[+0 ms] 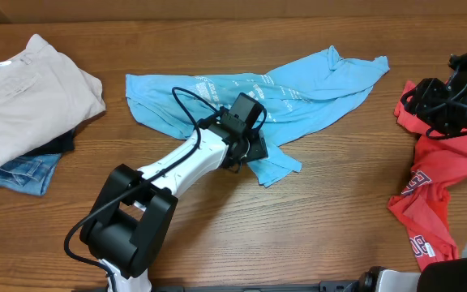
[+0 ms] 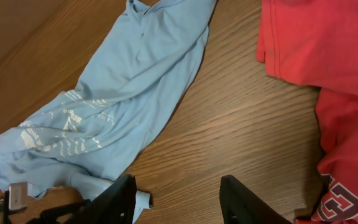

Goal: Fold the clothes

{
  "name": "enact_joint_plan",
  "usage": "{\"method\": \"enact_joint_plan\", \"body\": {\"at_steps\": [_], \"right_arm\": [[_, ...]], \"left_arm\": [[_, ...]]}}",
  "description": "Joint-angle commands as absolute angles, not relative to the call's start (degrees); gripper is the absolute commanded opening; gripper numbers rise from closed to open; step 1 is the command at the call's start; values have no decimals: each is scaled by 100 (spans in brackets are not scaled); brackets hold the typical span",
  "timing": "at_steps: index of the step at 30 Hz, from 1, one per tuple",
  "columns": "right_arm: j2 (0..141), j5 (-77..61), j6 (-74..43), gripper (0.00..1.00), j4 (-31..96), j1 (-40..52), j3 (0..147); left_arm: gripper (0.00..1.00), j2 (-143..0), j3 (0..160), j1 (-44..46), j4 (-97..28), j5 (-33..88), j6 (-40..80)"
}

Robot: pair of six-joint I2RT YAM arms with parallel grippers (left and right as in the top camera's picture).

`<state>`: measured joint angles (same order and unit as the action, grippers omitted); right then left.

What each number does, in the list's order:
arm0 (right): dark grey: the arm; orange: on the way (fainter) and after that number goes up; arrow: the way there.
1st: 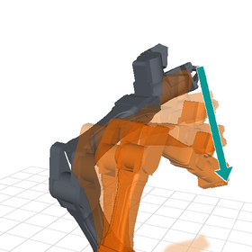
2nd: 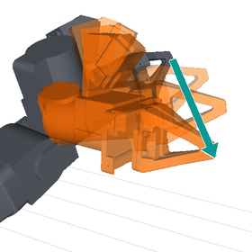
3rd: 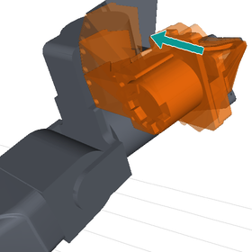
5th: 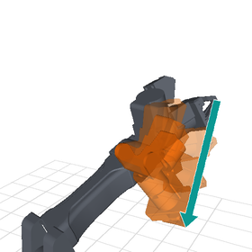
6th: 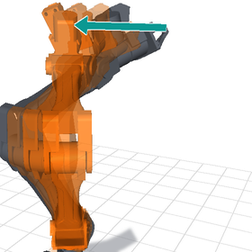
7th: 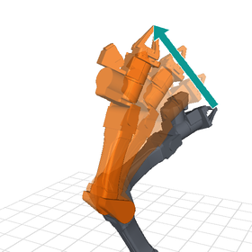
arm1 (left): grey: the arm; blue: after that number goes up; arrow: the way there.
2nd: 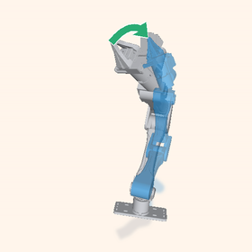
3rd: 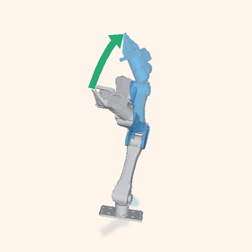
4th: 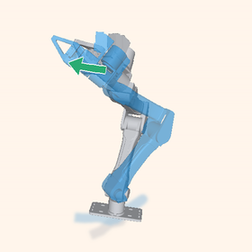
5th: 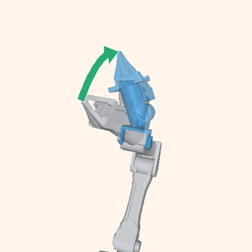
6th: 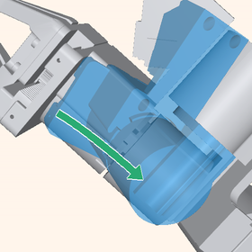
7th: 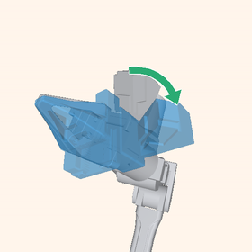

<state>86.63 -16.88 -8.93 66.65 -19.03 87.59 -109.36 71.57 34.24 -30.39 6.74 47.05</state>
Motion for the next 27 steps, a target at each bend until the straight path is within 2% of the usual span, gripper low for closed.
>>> {"method": "enact_joint_plan", "body": {"at_steps": [1, 7, 20, 23, 27], "right_arm": [[8604, -1634, -851, 47, 6657, -1903, 8737], [8604, -1634, -851, 47, 6657, -1903, 8737], [8604, -1632, -849, 47, 6650, -1903, 8737], [8604, -1632, -851, 47, 6652, -1903, 8737], [8604, -1632, -851, 47, 6652, -1903, 8737]], "left_arm": [[66, -10982, 7129, 3395, -2805, 390, 4890], [64, -11260, 7129, 3411, -2349, 475, 4943], [63, -11592, 7131, 3365, -2333, 626, 5000], [59, -11592, 7131, 3365, -2211, 556, 4998], [48, -11592, 7131, 3367, -1990, 537, 4995]]}}
